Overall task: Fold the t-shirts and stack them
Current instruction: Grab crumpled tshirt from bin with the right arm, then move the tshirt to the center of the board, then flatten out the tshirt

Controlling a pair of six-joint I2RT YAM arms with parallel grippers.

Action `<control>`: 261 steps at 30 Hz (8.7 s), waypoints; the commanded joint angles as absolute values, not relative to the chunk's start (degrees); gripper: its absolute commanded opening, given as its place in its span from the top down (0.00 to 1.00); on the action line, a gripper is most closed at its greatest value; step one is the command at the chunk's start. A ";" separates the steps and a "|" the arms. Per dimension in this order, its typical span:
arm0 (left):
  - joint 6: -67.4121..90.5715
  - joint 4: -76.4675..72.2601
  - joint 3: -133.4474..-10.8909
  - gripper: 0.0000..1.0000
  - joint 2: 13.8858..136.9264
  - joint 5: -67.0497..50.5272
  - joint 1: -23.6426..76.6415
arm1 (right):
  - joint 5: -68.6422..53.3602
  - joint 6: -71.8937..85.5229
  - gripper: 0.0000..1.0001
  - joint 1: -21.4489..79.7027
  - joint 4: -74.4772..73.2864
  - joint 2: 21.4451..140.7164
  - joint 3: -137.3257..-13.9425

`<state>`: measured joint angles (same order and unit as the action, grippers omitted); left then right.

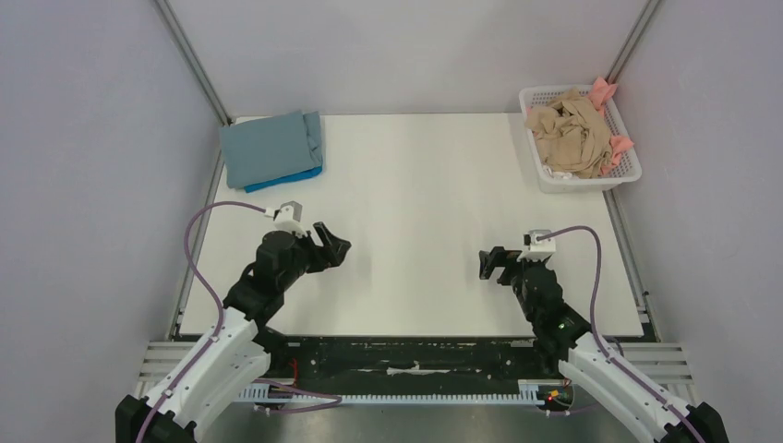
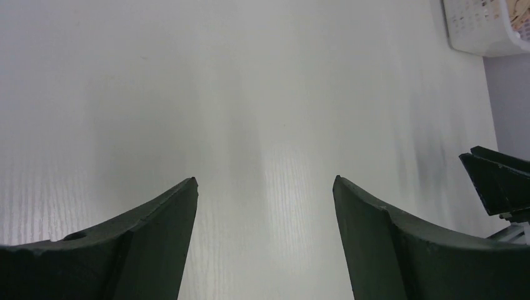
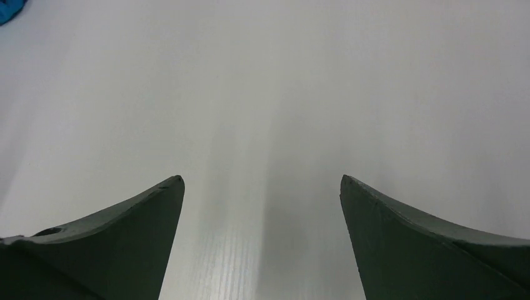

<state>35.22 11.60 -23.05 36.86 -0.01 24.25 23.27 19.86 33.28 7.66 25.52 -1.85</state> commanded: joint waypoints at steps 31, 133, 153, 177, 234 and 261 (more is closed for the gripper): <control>37.84 4.13 -22.05 0.15 41.18 -1.55 24.37 | 19.86 8.25 0.02 0.42 -15.25 100.71 -86.23; 39.46 7.17 -21.10 0.15 36.53 -0.51 24.39 | -33.70 20.50 1.00 20.56 22.69 67.05 -62.37; 46.09 3.50 -18.56 0.15 43.07 -7.35 24.98 | 20.31 23.12 0.02 20.57 5.60 50.67 -19.05; 53.22 21.24 -30.29 0.17 65.71 24.12 71.52 | 11.03 9.43 0.02 22.89 2.99 60.67 -30.66; 16.26 29.28 -75.48 0.98 30.87 21.02 59.23 | 0.20 5.69 1.00 22.93 -6.77 30.35 -62.11; 16.73 14.54 -103.60 0.96 114.20 31.04 28.34 | 24.38 10.71 0.92 11.44 -2.12 72.45 -48.82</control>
